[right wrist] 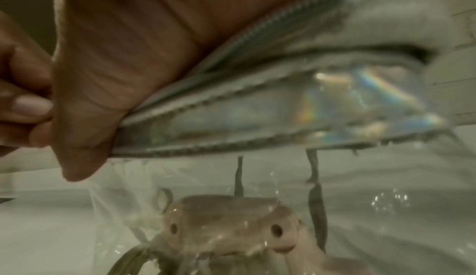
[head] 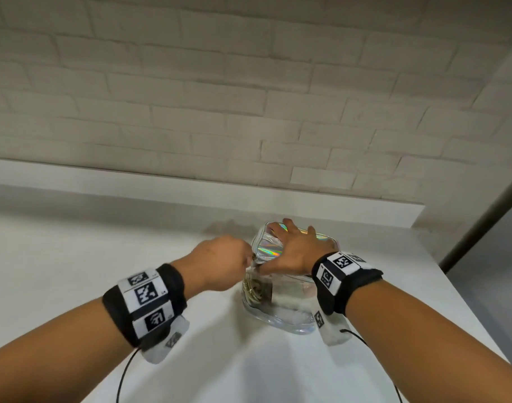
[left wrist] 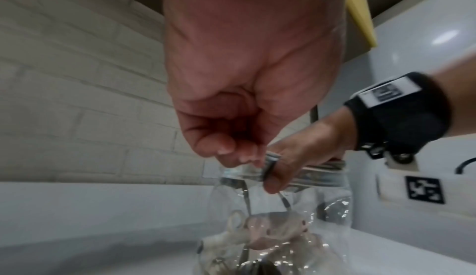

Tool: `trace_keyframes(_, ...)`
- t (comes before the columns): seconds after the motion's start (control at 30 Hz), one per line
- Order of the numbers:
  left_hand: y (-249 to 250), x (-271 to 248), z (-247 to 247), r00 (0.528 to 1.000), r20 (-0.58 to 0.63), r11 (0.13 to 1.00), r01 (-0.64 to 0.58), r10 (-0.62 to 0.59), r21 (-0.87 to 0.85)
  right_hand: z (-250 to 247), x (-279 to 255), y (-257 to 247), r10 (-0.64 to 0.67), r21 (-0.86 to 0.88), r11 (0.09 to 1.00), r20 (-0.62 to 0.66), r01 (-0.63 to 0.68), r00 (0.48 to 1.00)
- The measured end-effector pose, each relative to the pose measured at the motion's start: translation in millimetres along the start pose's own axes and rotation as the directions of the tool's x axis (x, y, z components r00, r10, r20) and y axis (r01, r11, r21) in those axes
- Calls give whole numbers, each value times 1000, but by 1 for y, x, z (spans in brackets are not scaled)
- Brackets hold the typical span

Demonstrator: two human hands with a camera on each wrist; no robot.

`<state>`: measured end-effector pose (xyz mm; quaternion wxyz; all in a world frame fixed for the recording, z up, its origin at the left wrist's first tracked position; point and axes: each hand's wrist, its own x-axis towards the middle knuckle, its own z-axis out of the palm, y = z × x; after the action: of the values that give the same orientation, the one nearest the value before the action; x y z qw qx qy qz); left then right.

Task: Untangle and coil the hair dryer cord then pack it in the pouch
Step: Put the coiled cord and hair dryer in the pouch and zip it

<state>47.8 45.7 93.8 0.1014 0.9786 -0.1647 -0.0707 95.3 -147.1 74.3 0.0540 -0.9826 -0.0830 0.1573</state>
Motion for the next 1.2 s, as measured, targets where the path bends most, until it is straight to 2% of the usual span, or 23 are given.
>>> trace_keyframes(0.1,0,-6,0,997,-26,995,75,-77,-63,-3,-6,2,-31,-13,999,10,31,999)
trace_keyframes(0.17,-5,-6,-4,993,-34,990,110,-113,-89,-8,-18,22,-79,-33,996,34,80,996)
trace_keyframes(0.23,-5,-10,-4,992,-32,986,117,-121,-121,-12,-30,51,-63,-9,998,49,64,997)
trace_keyframes(0.3,9,-17,2,995,-25,988,89,-93,-129,-9,-34,72,-44,87,995,59,39,997)
trace_keyframes(0.4,45,-18,20,997,-44,994,66,-70,-91,0,-30,72,-73,204,976,-7,73,997)
trace_keyframes(0.6,88,-3,47,997,-59,982,30,-42,-185,2,-31,68,-79,224,971,-15,80,997)
trace_keyframes(0.7,95,5,47,995,-88,978,28,-47,-208,2,-31,67,-91,243,965,-23,94,996)
trace_keyframes(0.8,95,8,48,997,-59,979,-54,43,-196,2,-29,69,-102,226,968,-26,105,994)
trace_keyframes(0.9,89,9,47,995,-29,974,-100,97,-201,3,-25,73,-118,210,971,21,111,993)
trace_keyframes(0.97,83,7,39,991,-26,982,-135,133,-129,-5,-30,84,-176,249,957,82,150,981)
trace_keyframes(1.0,80,5,31,988,-40,986,-154,152,-58,-12,-33,94,-214,346,923,95,169,972)
trace_keyframes(1.03,78,5,22,983,-69,986,-169,169,18,-19,-36,104,-230,500,850,70,165,971)
trace_keyframes(1.07,76,6,13,976,-110,980,-183,191,75,-26,-37,116,-190,668,731,8,136,982)
trace_keyframes(1.1,76,8,5,965,-153,974,-197,213,114,-31,-35,127,-97,788,608,-52,101,994)
trace_keyframes(1.13,77,12,-2,950,-192,965,-219,244,142,-35,-31,134,26,842,534,-105,75,994)
trace_keyframes(1.2,79,23,-10,913,-231,936,-296,336,189,-36,-19,146,191,809,588,-166,23,967)
